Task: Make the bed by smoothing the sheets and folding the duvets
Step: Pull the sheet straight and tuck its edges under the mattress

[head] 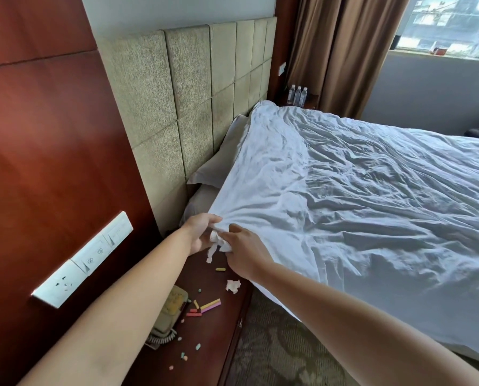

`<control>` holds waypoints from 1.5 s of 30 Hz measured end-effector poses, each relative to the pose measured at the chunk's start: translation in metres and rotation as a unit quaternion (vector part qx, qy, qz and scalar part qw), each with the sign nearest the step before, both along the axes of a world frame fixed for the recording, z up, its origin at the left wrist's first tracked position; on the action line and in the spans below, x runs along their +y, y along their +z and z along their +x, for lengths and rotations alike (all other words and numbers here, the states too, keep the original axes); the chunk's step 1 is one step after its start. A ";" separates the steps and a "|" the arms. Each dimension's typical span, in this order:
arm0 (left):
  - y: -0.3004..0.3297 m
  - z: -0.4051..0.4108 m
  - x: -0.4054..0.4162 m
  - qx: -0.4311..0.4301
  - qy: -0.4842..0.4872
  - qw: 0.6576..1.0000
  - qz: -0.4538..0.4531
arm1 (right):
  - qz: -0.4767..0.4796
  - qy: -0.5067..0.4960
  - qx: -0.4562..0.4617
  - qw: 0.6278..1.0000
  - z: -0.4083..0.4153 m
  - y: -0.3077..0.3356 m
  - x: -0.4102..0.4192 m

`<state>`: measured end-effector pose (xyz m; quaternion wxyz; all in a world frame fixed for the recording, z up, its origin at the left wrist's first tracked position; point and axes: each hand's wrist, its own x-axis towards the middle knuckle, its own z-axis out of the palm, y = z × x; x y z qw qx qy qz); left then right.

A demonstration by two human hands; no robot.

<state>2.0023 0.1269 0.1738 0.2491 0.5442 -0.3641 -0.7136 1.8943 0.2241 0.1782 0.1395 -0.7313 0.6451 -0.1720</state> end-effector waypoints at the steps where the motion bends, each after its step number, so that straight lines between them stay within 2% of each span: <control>1: -0.003 0.000 0.000 0.006 -0.004 1.000 0.011 | 0.000 0.000 -0.001 1.000 -0.001 0.000 0.001; 5: -0.004 -0.010 0.001 0.021 -0.012 0.999 0.026 | -0.015 0.004 -0.024 1.000 -0.008 0.004 0.004; 10: 0.019 -0.030 -0.002 0.011 0.021 0.998 -0.066 | -0.077 -0.025 -0.069 0.994 -0.021 0.013 0.002; 15: 0.036 -0.050 -0.007 0.065 0.052 0.983 -0.162 | -0.093 -0.142 -0.068 0.983 -0.044 0.009 -0.003; 19: 0.049 -0.068 -0.011 0.116 0.024 0.978 -0.172 | -0.014 -0.249 -0.034 0.968 -0.073 0.003 -0.012; 21: 0.055 -0.084 -0.016 0.127 0.002 0.977 -0.169 | 0.007 -0.281 -0.076 0.957 -0.089 0.004 -0.020; 23: 0.062 -0.101 -0.026 0.140 -0.004 0.975 -0.172 | -0.024 -0.324 -0.146 0.934 -0.106 0.013 -0.032; 26: 0.074 -0.123 -0.047 0.164 -0.001 0.973 -0.164 | -0.070 -0.360 -0.183 0.912 -0.137 0.036 -0.059; 28: 0.079 -0.137 -0.061 0.149 -0.021 0.973 -0.177 | -0.084 -0.364 -0.175 0.911 -0.160 0.051 -0.079; 30: 0.081 -0.153 -0.075 0.065 -0.059 0.964 -0.249 | -0.090 -0.356 -0.165 0.915 -0.183 0.059 -0.101; 33: 0.085 -0.182 -0.100 -0.075 -0.093 0.927 -0.355 | -0.099 -0.345 -0.171 0.918 -0.215 0.068 -0.135; 36: 0.089 -0.214 -0.132 -0.166 -0.035 0.891 -0.421 | -0.110 -0.325 -0.173 0.923 -0.246 0.075 -0.168; 39: 0.086 -0.241 -0.171 -0.223 -0.009 0.835 -0.503 | -0.122 -0.291 -0.181 0.931 -0.274 0.077 -0.199; 42: 0.090 -0.265 -0.204 -0.271 -0.020 0.827 -0.493 | -0.105 -0.261 -0.165 0.945 -0.300 0.064 -0.227; 45: 0.090 -0.281 -0.235 -0.303 0.019 0.815 -0.493 | 0.019 -0.266 -0.168 0.949 -0.329 0.040 -0.250</control>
